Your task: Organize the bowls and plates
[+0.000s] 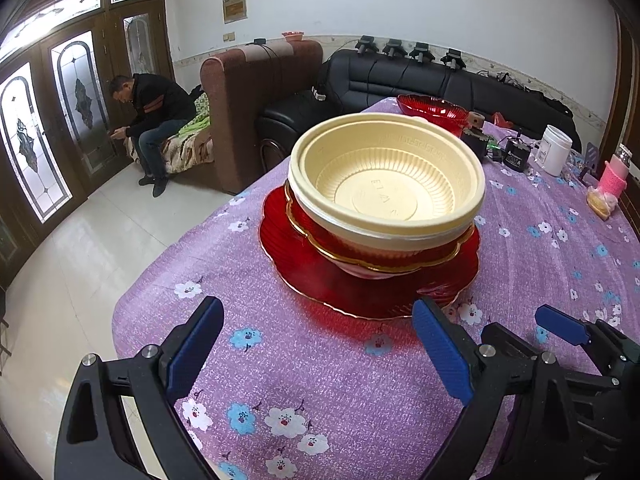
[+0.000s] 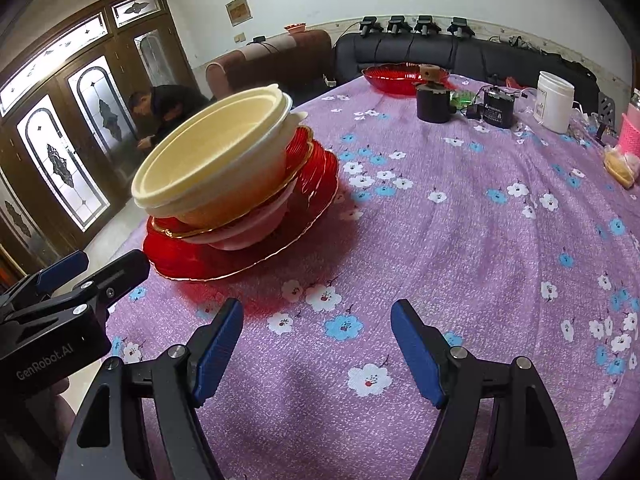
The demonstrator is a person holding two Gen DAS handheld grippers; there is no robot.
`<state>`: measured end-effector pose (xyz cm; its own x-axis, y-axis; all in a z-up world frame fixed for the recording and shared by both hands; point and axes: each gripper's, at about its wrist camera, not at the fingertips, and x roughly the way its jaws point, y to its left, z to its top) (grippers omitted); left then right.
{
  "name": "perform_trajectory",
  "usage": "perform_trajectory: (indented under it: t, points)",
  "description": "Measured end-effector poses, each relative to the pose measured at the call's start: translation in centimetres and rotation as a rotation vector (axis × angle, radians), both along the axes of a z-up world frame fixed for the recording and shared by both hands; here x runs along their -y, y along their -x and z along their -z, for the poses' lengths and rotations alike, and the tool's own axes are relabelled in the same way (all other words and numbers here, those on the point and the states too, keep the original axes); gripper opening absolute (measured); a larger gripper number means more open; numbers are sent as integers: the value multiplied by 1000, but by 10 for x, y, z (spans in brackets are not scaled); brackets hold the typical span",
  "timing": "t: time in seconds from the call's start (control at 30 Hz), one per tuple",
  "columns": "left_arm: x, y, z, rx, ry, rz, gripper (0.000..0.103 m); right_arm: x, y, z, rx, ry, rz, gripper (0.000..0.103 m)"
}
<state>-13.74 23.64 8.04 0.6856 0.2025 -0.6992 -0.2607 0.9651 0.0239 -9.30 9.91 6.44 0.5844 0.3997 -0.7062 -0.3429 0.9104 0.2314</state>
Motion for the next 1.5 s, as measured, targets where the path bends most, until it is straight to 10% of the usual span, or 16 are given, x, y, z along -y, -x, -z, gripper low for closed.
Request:
perform_trajectory:
  t: [1.5]
  points:
    - [-15,-1,5,-8,37,6,95,-19,5,4,10,29,-5,81]
